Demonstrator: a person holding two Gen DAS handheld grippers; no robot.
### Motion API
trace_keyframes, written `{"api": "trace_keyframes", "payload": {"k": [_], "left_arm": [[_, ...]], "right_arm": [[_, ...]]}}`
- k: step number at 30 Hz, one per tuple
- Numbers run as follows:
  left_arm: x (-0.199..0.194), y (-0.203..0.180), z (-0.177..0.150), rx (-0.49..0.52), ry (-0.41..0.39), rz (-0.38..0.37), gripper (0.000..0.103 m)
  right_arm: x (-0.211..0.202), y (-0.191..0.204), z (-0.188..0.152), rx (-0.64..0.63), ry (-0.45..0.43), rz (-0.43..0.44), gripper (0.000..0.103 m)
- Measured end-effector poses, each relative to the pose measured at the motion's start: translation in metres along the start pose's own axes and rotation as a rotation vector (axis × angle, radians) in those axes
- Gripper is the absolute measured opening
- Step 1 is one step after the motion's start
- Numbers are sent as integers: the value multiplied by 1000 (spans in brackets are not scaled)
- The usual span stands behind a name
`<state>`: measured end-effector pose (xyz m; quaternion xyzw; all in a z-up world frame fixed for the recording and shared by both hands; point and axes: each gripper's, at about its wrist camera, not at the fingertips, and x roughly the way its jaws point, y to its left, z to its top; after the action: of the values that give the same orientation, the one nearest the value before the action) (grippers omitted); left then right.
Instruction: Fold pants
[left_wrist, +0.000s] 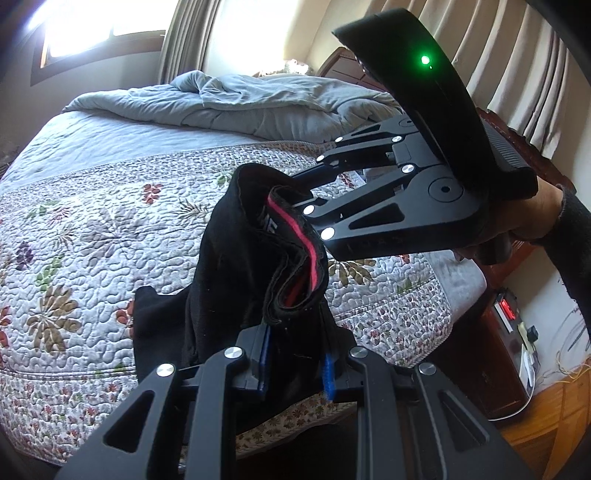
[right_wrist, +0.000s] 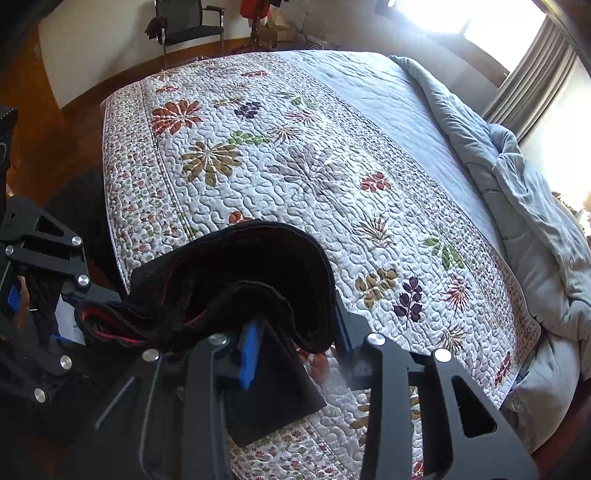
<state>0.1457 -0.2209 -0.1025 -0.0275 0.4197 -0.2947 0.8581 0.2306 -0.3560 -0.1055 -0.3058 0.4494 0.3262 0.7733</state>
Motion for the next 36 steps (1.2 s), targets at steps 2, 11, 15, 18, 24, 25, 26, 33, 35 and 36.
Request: {"api": "trace_keyframes", "payload": {"k": [2,11,15,18,24,25,26,33,35,36], "left_arm": [[6,-2,0,0,9,-5,22],[38,-9,-4,-12,65,-25,22],[54,-12,-7,-18,91,-37,21],[64,-15,-9,-21,103,-45,21],[84,-22,-15,-22,128,-50,22],[89,-24,-16,-23,137,-51,22],[92,-25,-17,-22,142,-51,22],[121,-37,-30,-19,193,-54,22],[127,-40,-34,-19,204,-51,22],[131,-41,-37,-19,212,-50,22]], "right_arm": [[3,-3,-5,1,2,0,34],[14,-23,-30,53,-16,18,33],[26,-27,-44,72,-3,27,33],[32,-31,-54,93,-5,36,33],[44,-38,-74,126,-2,55,33],[47,-39,-78,132,0,58,33],[50,-41,-84,143,1,62,33],[67,-50,-121,229,-1,98,33],[71,-50,-130,248,-1,106,33],[74,-50,-134,258,-1,110,33]]}}
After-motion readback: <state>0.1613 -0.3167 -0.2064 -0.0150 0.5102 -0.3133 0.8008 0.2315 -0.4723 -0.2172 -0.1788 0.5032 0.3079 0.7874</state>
